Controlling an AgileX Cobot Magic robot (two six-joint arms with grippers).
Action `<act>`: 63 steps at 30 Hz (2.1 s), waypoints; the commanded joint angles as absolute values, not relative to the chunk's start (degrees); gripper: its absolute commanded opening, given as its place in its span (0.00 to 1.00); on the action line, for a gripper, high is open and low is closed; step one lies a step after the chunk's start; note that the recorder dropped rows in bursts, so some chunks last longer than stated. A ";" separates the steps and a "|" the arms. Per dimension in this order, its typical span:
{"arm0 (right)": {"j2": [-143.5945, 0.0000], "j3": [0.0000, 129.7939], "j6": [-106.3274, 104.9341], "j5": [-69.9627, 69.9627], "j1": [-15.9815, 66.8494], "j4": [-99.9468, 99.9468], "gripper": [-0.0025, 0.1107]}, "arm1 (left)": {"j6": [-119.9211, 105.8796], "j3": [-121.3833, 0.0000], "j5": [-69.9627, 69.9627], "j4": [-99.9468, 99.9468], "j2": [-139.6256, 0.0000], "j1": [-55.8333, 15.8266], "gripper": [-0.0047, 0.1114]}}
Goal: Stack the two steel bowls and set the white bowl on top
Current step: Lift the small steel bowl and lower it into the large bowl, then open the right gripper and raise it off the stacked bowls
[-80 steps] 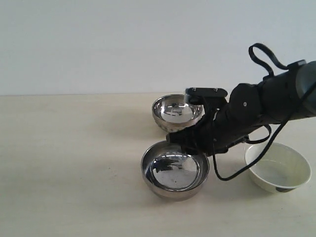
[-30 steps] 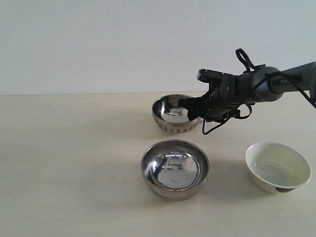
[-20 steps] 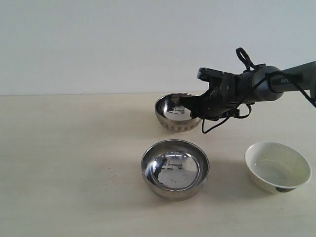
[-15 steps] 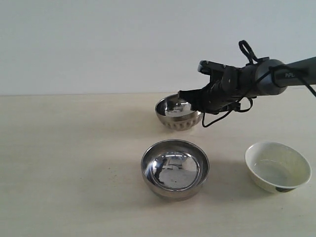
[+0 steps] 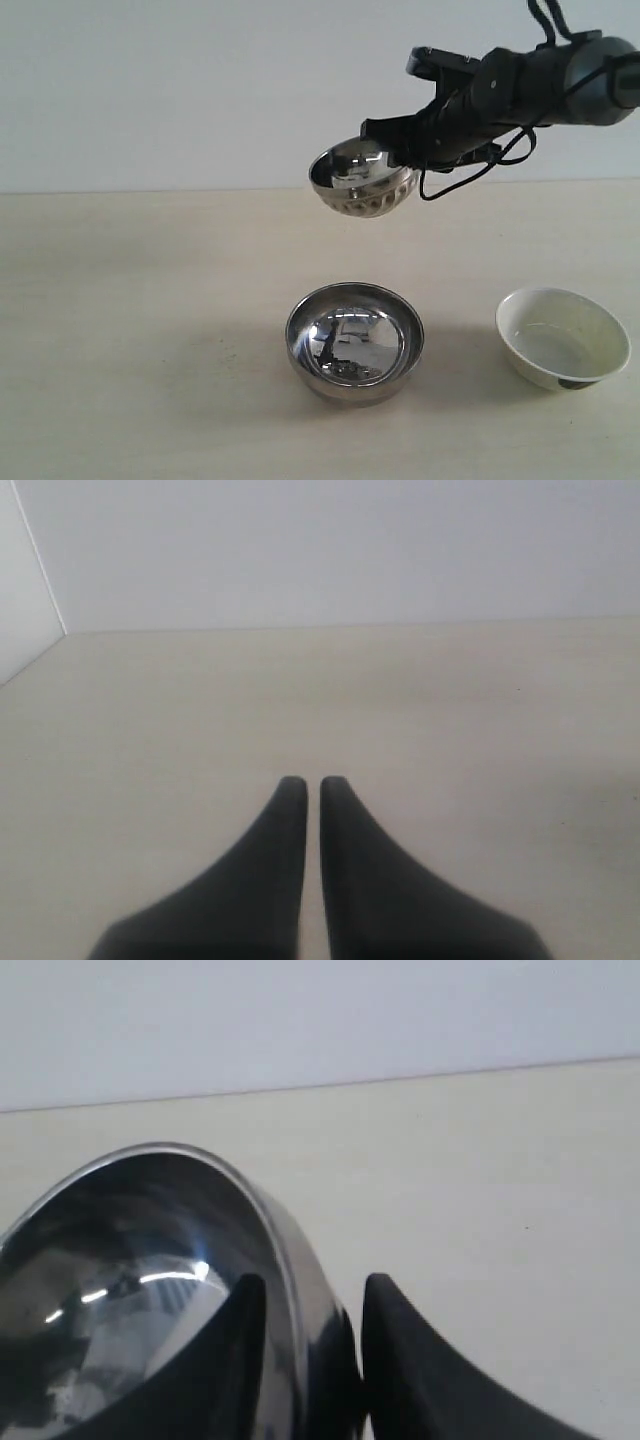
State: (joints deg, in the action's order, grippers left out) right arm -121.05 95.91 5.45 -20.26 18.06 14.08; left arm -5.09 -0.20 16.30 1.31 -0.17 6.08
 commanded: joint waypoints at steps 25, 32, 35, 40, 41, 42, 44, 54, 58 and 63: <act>-88.18 56.96 -4.06 -9.83 27.46 28.75 0.02 | -4.44 0.00 15.92 1.47 0.00 6.11 0.08; -88.18 51.39 -4.42 -5.81 29.83 28.75 0.02 | -4.44 0.00 15.92 1.47 0.00 6.11 0.08; -88.18 49.76 -5.03 -4.64 29.83 28.75 0.02 | -4.44 0.00 15.92 1.47 0.00 6.11 0.08; -90.00 49.13 -5.03 -4.50 29.92 28.75 0.02 | -4.44 0.00 15.92 1.47 0.00 6.11 0.08; -90.40 49.13 -5.03 -4.50 30.17 28.75 0.02 | -4.44 0.00 15.92 1.47 0.00 6.11 0.08; -90.77 49.13 -5.03 -4.16 30.34 28.75 0.02 | -4.44 0.00 15.92 1.47 0.00 6.11 0.08; -91.72 49.13 -5.03 -3.60 31.06 28.75 0.02 | -4.44 0.00 15.92 1.47 0.00 6.11 0.08; -94.31 49.13 -5.65 -0.68 31.96 27.79 0.02 | -4.44 0.00 15.92 1.47 0.00 6.11 0.08; -95.63 49.13 -6.56 0.00 31.96 27.79 0.02 | -4.44 0.00 15.92 1.47 0.00 6.11 0.08; -97.49 49.13 -6.86 1.69 31.96 27.79 0.02 | -4.44 0.00 15.92 1.47 0.00 6.11 0.08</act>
